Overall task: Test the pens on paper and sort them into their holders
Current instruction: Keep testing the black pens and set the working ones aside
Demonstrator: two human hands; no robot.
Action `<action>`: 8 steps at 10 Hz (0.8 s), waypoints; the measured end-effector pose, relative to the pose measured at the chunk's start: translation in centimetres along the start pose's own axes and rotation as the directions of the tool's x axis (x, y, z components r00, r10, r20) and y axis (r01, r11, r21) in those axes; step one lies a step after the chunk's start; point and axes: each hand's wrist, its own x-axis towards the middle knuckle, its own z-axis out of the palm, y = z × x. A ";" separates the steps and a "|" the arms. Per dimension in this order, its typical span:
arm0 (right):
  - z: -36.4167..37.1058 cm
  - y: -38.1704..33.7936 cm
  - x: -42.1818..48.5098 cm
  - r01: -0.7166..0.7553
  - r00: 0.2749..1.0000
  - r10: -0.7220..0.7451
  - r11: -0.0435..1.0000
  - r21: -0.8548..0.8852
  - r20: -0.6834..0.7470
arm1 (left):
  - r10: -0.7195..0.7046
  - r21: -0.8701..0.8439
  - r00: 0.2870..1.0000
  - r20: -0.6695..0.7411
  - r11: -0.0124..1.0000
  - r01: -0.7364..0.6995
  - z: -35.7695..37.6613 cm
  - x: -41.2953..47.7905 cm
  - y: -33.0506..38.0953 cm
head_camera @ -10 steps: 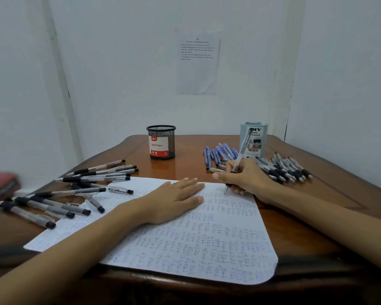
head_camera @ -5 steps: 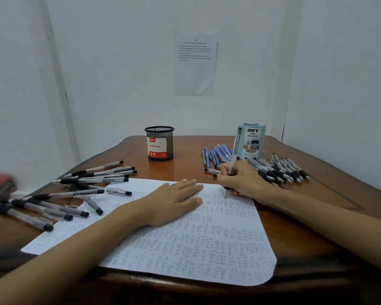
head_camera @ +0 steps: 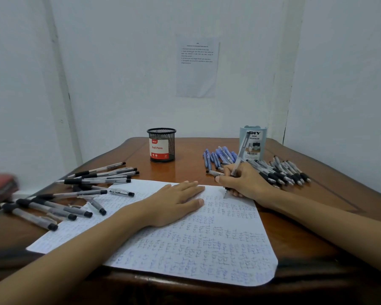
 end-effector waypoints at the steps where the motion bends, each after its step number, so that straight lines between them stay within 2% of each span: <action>1: 0.0 0.0 0.1 -0.021 1.000 0.021 1.000 0.007 0.009 | -0.001 -0.005 1.000 -0.003 1.000 0.001 0.0 0.0 -0.1; 8: 0.0 0.5 0.4 0.037 0.998 -0.039 0.999 -0.036 -0.050 | 0.005 -0.012 1.000 -0.015 1.000 -0.006 0.1 0.0 -0.1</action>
